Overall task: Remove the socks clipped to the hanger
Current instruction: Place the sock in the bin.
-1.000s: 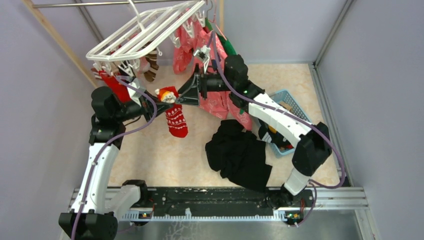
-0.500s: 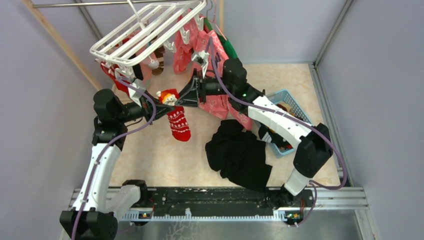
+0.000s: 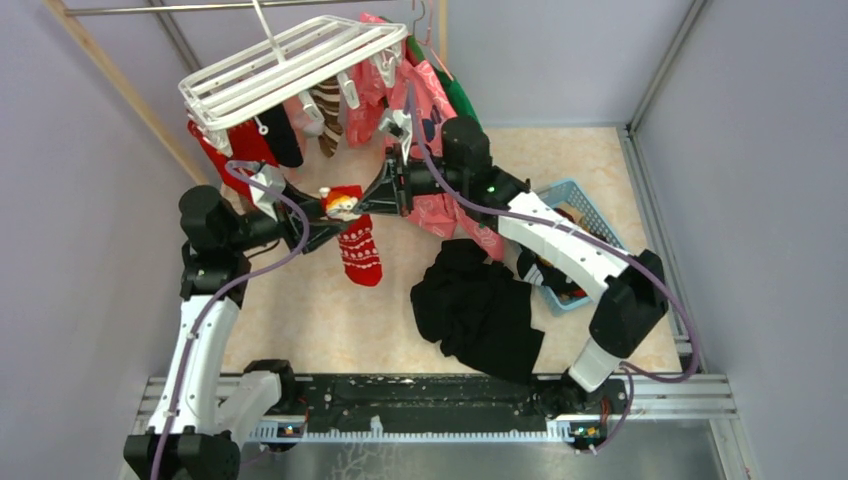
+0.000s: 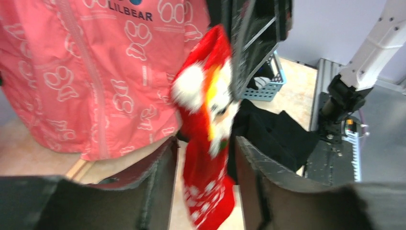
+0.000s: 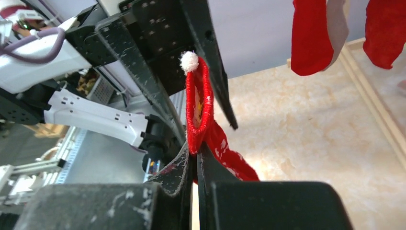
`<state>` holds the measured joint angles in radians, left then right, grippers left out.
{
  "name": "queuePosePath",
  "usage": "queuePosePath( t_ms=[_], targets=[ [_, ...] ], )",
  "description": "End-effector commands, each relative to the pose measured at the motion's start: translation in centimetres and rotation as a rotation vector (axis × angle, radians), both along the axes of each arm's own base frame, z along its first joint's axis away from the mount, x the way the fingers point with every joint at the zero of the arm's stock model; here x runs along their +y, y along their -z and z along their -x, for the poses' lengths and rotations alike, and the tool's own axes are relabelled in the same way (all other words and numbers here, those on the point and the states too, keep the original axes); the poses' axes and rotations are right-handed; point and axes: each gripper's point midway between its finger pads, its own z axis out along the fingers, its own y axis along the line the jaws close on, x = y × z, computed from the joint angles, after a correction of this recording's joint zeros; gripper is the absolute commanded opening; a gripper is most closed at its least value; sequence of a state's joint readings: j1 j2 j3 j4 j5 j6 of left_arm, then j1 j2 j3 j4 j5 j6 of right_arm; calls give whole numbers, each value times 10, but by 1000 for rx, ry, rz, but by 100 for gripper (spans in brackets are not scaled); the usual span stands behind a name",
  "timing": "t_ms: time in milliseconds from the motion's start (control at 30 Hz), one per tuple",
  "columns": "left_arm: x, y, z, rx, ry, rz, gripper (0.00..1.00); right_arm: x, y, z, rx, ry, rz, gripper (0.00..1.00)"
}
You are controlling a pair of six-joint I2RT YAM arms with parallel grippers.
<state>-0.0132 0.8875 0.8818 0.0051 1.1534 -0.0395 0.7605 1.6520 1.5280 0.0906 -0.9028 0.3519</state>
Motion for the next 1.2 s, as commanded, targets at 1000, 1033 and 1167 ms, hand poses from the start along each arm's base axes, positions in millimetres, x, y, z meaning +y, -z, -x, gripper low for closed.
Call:
queuePosePath(
  t_ms=[1000, 1033, 1167],
  targets=[
    [79, -10, -6, -74, -403, -365, 99, -366, 46, -63, -292, 1092, 708, 0],
    [81, -10, -7, -75, -414, -371, 99, -373, 52, -71, -286, 1112, 734, 0],
    [97, -6, -10, -60, -508, -421, 99, -399, 80, -101, -242, 1160, 838, 0]
  ],
)
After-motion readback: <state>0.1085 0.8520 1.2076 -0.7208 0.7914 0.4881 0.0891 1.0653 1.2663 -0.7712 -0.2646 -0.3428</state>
